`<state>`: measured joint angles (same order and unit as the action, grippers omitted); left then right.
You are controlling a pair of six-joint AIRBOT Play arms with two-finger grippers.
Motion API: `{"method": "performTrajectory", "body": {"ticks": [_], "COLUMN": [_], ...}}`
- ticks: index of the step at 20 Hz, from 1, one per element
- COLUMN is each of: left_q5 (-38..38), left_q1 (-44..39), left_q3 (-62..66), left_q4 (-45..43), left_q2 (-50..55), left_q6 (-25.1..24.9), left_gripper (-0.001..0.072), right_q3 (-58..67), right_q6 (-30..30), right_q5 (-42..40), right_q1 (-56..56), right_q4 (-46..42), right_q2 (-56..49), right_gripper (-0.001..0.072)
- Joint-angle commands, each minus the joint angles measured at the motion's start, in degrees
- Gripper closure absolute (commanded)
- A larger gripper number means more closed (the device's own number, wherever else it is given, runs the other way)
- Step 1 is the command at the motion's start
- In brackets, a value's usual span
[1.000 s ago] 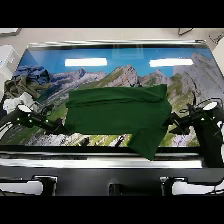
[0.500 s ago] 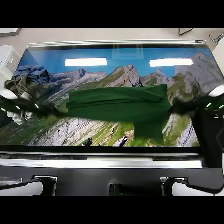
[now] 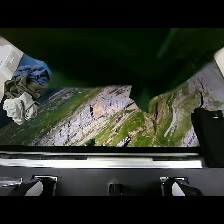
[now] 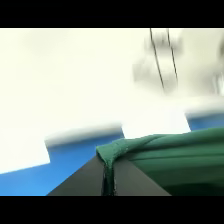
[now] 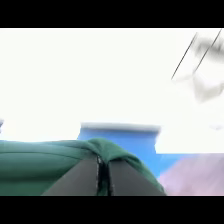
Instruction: Fold the clothes and pants, and hang the long-sleeved shirts on hangers.
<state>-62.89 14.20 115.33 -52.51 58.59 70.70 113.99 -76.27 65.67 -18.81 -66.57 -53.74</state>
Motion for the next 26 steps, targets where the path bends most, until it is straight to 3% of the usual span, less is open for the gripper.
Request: {"method": "performTrajectory", "body": {"ticks": [1, 6, 8, 10, 13, 16, 18, 21, 26], "left_q5": [4.31, 6.71, 4.35, -0.81, -9.94, -10.58, -8.50, -4.85, 2.03], "left_q1": [0.02, 0.04, 0.04, 0.00, -0.17, -2.51, -4.26, -5.01, -4.55], "left_q3": [0.70, 0.72, 0.68, -0.61, -9.51, -25.49, -35.41, -41.94, -34.71], "left_q4": [-0.28, -3.65, -4.31, -4.26, -4.04, -4.07, -4.07, -4.02, -3.87], "left_q2": [-9.66, -13.09, -12.20, -9.92, -3.74, 3.98, 10.60, 22.14, 36.35], "left_q6": [0.42, 4.28, 4.35, 6.25, 7.93, 7.08, 3.96, 3.87, 4.31], "left_gripper": [0.0688, 0.0688, 0.0688, 0.0688, 0.0688, 0.0687, 0.0687, 0.0687, 0.0687], "right_q3": [2.89, 2.95, 2.93, 2.93, 0.87, -9.70, -20.59, -30.93, -27.89], "right_q6": [-0.02, -2.99, -5.27, -6.38, -9.73, -10.51, -10.56, -15.45, -18.47], "right_q5": [-2.23, -11.30, -9.33, -0.70, 20.81, 36.02, 31.80, 17.29, -6.29], "right_q1": [0.07, 0.07, 0.07, 0.07, 0.07, 2.10, 7.26, 13.44, 15.02], "right_q4": [-2.36, -6.19, -8.07, -9.75, -8.33, -4.68, -7.72, -8.02, -4.63], "right_q2": [8.94, 12.31, 11.67, 8.87, -1.70, -16.00, -22.53, -32.04, -43.21], "right_gripper": [0.0673, 0.0673, 0.0673, 0.0673, 0.0674, 0.0675, 0.0675, 0.0675, 0.0674]}}
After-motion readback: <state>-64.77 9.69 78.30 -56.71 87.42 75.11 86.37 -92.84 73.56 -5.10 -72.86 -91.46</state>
